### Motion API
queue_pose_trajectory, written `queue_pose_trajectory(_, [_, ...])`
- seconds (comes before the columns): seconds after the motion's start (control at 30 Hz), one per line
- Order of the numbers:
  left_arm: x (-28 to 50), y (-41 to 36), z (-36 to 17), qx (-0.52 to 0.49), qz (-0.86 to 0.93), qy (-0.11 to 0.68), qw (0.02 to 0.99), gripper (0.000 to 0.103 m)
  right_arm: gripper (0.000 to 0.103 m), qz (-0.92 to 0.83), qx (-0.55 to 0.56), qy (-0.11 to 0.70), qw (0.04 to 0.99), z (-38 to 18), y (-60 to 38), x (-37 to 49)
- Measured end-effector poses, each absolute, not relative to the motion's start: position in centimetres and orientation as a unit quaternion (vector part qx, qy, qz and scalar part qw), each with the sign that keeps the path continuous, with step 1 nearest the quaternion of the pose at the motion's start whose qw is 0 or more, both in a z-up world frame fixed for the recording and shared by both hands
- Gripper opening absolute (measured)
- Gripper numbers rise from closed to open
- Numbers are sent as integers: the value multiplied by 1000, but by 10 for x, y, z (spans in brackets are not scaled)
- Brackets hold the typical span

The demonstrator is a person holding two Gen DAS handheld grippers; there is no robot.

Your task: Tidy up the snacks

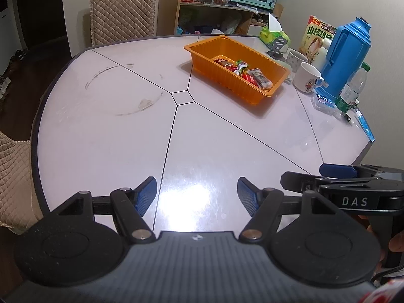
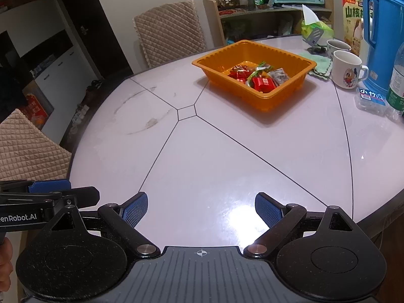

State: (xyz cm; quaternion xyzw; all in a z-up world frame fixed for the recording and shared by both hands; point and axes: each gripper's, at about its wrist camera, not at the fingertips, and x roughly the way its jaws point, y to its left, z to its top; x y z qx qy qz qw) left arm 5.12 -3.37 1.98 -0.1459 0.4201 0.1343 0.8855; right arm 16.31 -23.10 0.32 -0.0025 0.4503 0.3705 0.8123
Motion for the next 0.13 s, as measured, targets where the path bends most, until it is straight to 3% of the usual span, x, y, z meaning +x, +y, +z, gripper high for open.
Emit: queue_pose_trajectory(0.13, [60, -30, 17, -147, 134, 426, 882, 70, 91, 370, -2, 454, 811, 1, -228, 169])
